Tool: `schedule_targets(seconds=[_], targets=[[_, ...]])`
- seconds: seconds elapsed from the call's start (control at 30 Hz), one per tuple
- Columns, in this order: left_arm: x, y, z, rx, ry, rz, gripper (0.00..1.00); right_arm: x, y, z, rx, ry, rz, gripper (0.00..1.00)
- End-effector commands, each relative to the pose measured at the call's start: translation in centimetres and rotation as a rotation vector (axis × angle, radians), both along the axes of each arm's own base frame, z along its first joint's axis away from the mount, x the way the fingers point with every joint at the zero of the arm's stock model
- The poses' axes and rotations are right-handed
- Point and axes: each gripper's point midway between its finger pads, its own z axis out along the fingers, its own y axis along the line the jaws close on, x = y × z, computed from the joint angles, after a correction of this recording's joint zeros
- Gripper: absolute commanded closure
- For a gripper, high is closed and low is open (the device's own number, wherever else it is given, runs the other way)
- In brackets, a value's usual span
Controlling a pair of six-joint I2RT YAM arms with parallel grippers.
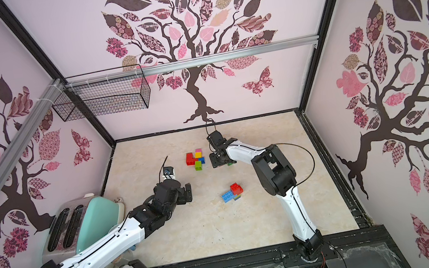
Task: Assemble the number 4 with lego
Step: Pick up the lego brick from the center of the board.
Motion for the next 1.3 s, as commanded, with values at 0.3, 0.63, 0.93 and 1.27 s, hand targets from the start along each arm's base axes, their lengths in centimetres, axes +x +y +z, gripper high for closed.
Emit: schedule_targets(seconds=[0.3,0.63,0.93,1.27], targets=[[-0.3,0.6,-1.3,0.034,0.029,0.001,0.02,0.3,-0.6,-1.9,-0.070,0.025,0.019,0.55],[-0.3,0.6,-1.7,0.037,0.041,0.002,0.02,0.1,-0.2,-2.5,-0.074,0.043,0.041,0.55],[-0.4,0.6,-2.1,0.038,0.053,-0.001,0.02,0.6,0.2,-1.4,-0.065,0.011,0.039,0.58],[-0.9,-1.7,-3.5,-0.036,0.152,-0.065,0.02,-2.9,-1.0,9.9,0.064,-0.127,0.041,0.95]])
